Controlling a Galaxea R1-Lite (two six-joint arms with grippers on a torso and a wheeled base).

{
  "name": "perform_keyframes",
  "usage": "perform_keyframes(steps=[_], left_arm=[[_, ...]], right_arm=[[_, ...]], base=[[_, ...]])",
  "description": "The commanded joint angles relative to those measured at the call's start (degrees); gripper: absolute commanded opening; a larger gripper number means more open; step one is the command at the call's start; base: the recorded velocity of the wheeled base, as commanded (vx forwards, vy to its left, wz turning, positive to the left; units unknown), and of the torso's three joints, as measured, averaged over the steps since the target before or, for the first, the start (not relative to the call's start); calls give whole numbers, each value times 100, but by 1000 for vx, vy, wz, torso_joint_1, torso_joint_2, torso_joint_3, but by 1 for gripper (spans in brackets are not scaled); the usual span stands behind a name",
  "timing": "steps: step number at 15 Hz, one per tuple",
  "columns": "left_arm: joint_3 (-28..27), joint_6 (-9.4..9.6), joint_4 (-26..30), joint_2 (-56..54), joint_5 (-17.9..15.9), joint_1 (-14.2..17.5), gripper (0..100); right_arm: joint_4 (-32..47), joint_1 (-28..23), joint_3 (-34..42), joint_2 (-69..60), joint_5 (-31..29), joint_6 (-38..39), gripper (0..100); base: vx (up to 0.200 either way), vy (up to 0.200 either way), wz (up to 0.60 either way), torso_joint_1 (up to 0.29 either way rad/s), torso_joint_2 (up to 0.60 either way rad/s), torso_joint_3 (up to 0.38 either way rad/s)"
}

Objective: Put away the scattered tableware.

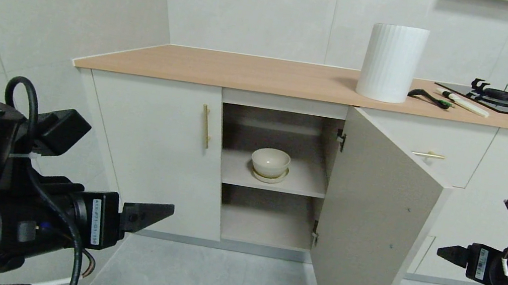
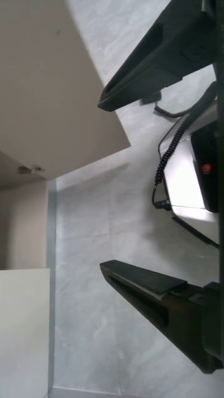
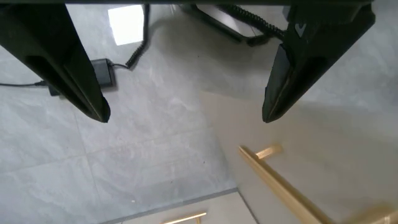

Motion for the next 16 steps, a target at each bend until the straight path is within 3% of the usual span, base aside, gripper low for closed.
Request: perform_keyframes(steps=[1,4,9,16], left_arm=[[-2,-4,-2,12,3,-1,100],[-11,-4,-2,21,3,8,100],[-19,-4,-2,21,3,17,100],[-19,-4,-28,47,-14,25,100]], right_arm=[[-151,-9,18,189,-36,10,100],[-195,-211,-52,127,-18,10,100],[-1513,-281,-17,751,-54,142,100],[-2260,-123,-8,1489,-18,406,100]], base=[[0,0,0,0,0,0],[0,0,0,0,0,0],[0,0,0,0,0,0],[0,0,0,0,0,0]])
